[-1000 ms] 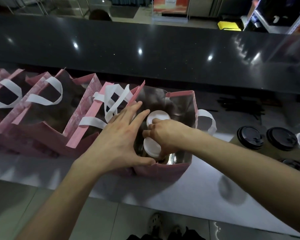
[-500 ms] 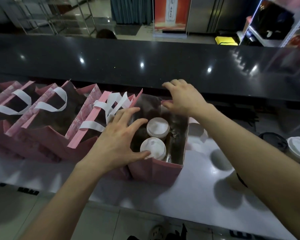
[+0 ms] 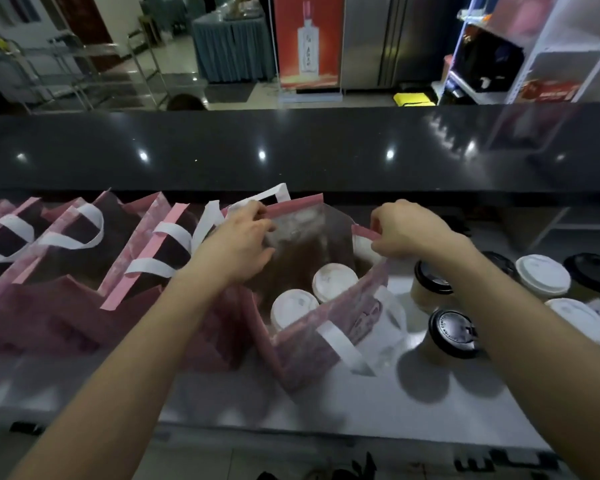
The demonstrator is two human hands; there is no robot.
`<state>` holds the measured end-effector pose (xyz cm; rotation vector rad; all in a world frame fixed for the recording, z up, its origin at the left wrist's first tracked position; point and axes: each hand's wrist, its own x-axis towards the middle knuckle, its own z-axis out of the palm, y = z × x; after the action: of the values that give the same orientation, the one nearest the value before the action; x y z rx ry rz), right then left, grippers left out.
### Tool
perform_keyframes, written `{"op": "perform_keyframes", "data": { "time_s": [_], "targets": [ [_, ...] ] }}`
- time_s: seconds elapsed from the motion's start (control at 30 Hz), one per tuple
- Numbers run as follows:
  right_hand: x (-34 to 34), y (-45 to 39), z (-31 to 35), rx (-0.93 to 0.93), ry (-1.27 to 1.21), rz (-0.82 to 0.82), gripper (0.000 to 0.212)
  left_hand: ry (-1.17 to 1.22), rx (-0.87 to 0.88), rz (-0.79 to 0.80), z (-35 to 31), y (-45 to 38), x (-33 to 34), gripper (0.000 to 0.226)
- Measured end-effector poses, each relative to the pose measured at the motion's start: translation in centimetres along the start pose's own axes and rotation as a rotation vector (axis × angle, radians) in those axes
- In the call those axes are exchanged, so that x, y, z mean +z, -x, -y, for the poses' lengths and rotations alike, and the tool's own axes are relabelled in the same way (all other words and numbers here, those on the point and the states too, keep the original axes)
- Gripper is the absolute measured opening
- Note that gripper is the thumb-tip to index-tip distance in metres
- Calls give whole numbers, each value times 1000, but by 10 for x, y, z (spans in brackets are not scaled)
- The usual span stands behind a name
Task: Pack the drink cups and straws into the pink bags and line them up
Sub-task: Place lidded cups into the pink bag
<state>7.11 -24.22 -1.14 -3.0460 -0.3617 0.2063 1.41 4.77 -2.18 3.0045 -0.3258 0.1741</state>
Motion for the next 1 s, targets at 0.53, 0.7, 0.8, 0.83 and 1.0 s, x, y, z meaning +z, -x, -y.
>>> {"op": "perform_keyframes", "data": {
  "time_s": [0.53,0.7,0.8,0.83,1.0],
  "targets": [
    [0,62,-59,33,-244,72,34,-103,283,57,-73,-40,-24,42],
    [-5,79,-94,37,-237,15,44,-86,297,141,-125,-46,-33,49],
    [-6,89,-126,41,-279,-49,46,-108,323,133,-158,-55,-30,56],
    [-5,92,-140,47,-302,-62,47,-110,325,136,-171,-60,-28,58],
    [1,106,-232,39,-434,-249,44,-49,281,127,-241,-81,-5,63]
  ]
}}
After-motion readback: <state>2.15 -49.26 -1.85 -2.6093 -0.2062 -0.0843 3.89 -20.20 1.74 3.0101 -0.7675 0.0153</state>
